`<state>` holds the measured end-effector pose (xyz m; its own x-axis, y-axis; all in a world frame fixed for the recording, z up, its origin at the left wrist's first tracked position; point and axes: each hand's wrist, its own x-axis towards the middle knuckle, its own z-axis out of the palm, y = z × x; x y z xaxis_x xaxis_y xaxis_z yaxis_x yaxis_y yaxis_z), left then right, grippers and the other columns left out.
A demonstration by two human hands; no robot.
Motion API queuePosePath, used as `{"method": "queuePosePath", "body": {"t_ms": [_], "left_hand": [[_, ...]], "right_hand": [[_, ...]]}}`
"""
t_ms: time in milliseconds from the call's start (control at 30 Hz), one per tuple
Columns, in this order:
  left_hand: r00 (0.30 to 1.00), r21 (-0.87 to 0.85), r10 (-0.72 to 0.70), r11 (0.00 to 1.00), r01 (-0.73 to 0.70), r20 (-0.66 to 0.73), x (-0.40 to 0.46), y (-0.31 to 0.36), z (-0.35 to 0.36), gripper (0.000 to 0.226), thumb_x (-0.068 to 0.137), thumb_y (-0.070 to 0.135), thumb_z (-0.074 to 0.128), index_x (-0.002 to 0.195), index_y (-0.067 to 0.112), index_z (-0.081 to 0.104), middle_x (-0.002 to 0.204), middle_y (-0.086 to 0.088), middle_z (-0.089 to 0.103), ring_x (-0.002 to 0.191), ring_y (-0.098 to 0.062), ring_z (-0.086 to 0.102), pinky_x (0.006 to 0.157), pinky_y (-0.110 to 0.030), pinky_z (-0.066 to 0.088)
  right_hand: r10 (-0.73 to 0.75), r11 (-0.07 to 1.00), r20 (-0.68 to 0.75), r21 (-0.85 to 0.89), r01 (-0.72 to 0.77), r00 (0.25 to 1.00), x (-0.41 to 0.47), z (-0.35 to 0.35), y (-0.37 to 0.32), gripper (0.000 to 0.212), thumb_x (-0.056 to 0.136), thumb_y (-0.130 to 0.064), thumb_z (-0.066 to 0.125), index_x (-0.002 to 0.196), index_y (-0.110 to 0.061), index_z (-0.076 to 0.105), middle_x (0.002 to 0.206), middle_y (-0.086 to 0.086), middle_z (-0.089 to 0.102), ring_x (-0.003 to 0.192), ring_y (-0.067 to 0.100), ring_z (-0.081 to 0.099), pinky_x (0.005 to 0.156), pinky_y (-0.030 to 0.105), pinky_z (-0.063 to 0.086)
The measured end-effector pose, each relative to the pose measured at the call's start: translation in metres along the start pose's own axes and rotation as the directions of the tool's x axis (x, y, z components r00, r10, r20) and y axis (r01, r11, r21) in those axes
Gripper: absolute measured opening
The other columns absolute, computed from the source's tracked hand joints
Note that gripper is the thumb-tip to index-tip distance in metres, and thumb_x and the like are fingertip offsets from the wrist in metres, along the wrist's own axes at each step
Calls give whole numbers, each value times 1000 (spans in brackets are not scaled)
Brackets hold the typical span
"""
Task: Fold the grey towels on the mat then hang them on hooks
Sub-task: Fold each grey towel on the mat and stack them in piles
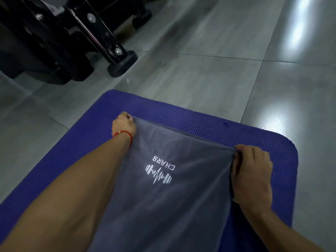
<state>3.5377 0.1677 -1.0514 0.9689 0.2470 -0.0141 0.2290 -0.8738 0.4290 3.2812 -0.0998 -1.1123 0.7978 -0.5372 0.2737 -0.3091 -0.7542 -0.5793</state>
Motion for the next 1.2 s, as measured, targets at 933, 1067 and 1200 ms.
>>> {"method": "queuePosePath", "body": {"t_ms": [933, 1067, 1200], "left_hand": [[988, -171, 21, 984, -47, -152, -141, -89, -218, 22, 98, 4, 55, 115, 3, 70, 107, -16, 71, 107, -34, 66, 89, -33, 49], [945, -200, -129, 977, 69, -302, -186, -151, -291, 19, 98, 5, 54, 108, -5, 66, 109, -28, 68, 105, -44, 62, 86, -40, 46], [872, -347, -273, 929, 130, -405, -228, -210, -376, 21, 100, 7, 50, 108, -3, 66, 107, -27, 68, 103, -44, 62, 87, -45, 47]], "right_hand": [[-4, 1000, 522, -4, 7, 853, 54, -63, -76, 17, 103, -17, 51, 110, -4, 58, 112, 15, 56, 108, 37, 54, 83, 36, 39], [-158, 955, 497, 295, 5, 853, 61, -100, -192, 25, 95, -4, 64, 74, -15, 55, 75, 5, 57, 84, 25, 57, 75, 30, 40], [-338, 869, 472, 490, 77, 815, 57, -158, -301, 18, 91, -7, 72, 81, -17, 62, 75, 9, 65, 78, 32, 66, 79, 50, 58]]}}
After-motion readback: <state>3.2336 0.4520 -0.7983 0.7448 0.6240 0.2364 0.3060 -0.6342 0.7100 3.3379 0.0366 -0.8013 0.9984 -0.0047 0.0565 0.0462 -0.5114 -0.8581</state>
